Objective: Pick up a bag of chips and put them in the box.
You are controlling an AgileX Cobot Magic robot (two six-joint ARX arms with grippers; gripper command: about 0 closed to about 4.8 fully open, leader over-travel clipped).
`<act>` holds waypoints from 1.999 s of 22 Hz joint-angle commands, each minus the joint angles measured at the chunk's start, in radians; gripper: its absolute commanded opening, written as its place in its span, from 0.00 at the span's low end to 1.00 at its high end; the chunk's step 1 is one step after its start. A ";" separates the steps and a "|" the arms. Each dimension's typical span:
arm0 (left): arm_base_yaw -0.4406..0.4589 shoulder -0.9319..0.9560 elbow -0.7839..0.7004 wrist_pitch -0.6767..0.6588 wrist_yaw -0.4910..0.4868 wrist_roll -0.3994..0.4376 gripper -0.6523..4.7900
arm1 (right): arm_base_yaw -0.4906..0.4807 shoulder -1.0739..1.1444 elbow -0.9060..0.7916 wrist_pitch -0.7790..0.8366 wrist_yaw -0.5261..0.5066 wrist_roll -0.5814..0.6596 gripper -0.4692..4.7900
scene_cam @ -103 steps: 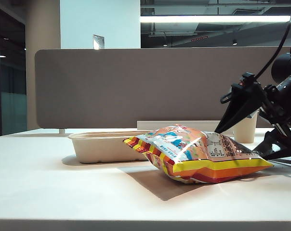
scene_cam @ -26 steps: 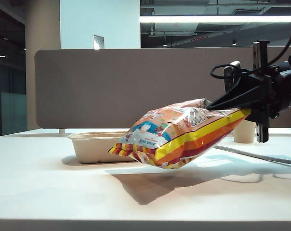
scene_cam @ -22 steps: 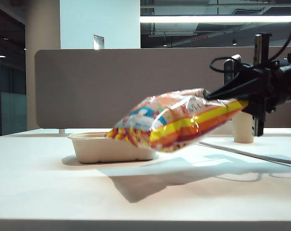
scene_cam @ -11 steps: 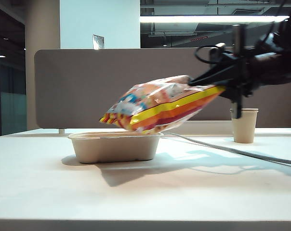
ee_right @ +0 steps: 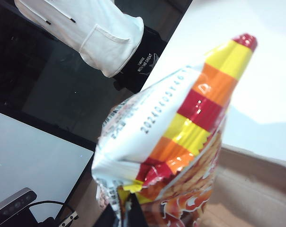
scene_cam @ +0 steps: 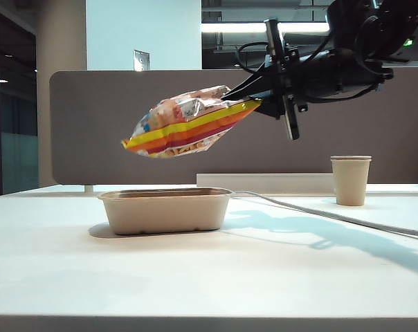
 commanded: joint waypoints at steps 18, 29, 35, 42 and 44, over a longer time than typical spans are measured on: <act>0.000 0.001 0.045 0.132 -0.093 0.138 0.11 | 0.058 0.080 0.000 0.013 0.037 0.013 0.12; -0.001 0.214 0.177 0.130 -0.079 0.158 0.11 | 0.085 0.102 0.000 0.013 0.042 0.010 0.12; -0.093 0.451 0.292 0.143 -0.115 0.245 0.11 | 0.085 0.102 0.000 0.001 0.060 0.008 0.12; -0.227 0.614 0.353 0.198 -0.179 0.273 0.11 | 0.085 0.127 0.000 -0.062 0.068 -0.024 0.12; -0.230 0.623 0.353 0.209 -0.179 0.275 0.11 | 0.085 0.145 0.000 -0.070 0.067 -0.029 0.12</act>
